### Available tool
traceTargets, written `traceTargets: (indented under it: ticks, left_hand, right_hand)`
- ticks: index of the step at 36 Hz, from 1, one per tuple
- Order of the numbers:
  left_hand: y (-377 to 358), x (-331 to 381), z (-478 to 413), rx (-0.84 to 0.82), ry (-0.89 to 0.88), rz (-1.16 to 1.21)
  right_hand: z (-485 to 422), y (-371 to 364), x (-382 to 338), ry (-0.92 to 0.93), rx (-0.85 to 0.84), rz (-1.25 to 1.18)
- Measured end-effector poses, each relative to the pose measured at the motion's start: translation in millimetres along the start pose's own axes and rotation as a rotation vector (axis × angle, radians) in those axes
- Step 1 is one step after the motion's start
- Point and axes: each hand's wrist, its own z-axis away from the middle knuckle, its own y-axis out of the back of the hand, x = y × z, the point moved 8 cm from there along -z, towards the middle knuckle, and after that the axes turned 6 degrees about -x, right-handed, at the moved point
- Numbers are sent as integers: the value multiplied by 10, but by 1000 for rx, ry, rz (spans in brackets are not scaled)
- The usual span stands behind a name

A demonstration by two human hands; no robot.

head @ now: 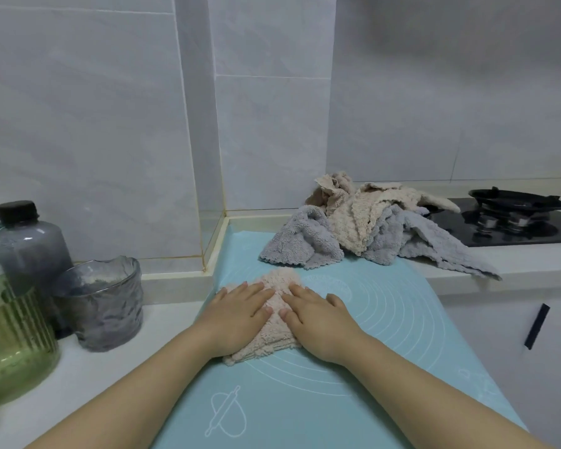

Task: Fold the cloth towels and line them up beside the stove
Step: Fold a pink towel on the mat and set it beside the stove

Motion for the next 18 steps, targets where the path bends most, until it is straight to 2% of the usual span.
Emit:
traceTargets:
  ticks: [3,7,9,11,14,18]
  left_hand:
    - [20,6,43,70,-6,49]
    - [187,-57,243,362,3,233]
    - [289,-143,385,519,93,300]
    - [335,-243,508,606,217,348]
    - [295,-329,567,598,316,380]
    - [200,-369,535,486,397,354]
  right_hand:
    - [22,6,-1,7,8,-69]
    - [109,131,32,29,147,-346]
    - [159,191,110,-7,235,-477]
    - [185,207,200,-90,279,-486]
    - [173,203,236,-194,286,-321]
    - [109,161,205,-197,237,-198]
